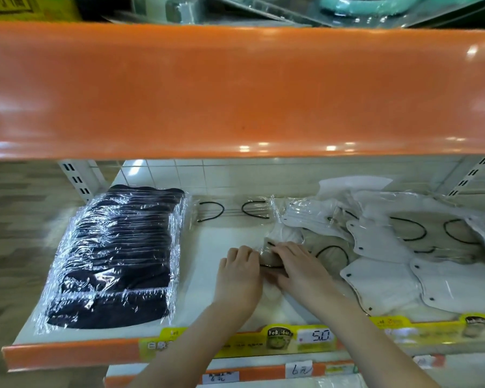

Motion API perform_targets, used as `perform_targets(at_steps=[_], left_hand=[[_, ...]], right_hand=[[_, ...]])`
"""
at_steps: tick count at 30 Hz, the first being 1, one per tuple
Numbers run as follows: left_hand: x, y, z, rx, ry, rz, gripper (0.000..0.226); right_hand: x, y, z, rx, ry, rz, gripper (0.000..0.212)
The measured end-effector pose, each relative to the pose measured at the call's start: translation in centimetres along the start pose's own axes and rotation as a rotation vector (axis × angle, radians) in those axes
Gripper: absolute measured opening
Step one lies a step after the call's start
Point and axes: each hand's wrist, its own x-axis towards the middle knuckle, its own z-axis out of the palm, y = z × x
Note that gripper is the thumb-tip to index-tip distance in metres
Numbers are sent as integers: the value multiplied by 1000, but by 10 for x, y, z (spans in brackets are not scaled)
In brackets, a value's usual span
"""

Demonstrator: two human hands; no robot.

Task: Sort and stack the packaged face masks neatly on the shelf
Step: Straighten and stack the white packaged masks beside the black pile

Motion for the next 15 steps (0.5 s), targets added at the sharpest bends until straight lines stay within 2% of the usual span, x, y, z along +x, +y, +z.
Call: perform_targets(at_steps=[3,6,10,13,15], left_hand=[[-9,-6,9,-54,97,50,30],[-12,-4,7,-89,111,59,31],[-12,-1,-3,-182,81,36,44],[-10,9,-23,-483,77,-81,50],[-5,19,-40,-867,-63,-220,45]], right_hand=[[-1,-4,-2,-7,34,16,36],[-3,-8,-2,-20,111,23,21],[2,-13,-18,50,164,104,19],[2,-17,-32,156,357,83,15],[3,-22,-38,261,442,40,9]])
